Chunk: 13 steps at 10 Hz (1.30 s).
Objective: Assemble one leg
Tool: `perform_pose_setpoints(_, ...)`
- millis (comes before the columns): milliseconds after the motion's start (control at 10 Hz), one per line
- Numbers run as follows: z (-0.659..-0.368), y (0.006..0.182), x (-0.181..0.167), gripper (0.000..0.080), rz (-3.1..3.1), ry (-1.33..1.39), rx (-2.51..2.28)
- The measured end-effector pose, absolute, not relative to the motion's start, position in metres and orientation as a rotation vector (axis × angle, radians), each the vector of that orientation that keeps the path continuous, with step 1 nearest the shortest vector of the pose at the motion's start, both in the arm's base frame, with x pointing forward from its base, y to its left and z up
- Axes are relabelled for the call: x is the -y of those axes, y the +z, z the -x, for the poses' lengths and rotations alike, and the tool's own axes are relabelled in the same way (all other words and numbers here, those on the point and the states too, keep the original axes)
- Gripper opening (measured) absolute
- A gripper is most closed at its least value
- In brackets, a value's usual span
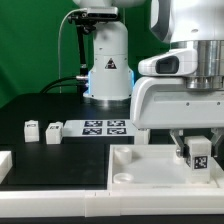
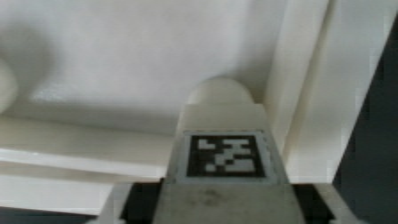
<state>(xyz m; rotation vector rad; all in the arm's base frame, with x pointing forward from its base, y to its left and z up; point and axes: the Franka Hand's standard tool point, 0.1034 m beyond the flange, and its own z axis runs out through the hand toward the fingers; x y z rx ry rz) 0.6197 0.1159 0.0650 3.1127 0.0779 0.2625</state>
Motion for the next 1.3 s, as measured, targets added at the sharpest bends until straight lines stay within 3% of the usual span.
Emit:
perform_pose_setpoints(400,-0.616,0.064,-0.107,0.0292,-3.012,0.299,0.859)
perform_pose_setpoints(800,-0.612,0.064,-0.080,0.0305,-2.784,0.315,1.355)
perform_pose_setpoints(900,-0.611,0.064,-0.077,0.0340,-2.743,0.314,1.436)
perform_pose_setpoints(1000,-0.611,0.064,-0.078,0.0476,-2.758,0.316,1.404)
perform_pose_setpoints(1100,-0.611,0.064,-0.078,0.0476,-2.759,0.315,1.402)
perform_pose_setpoints(1200,-0.611,0.064,-0.078,0.0610,-2.760,0.315,1.402)
perform_pose_setpoints(1300,-0.611,0.064,-0.078,0.0637,-2.760,0.315,1.402)
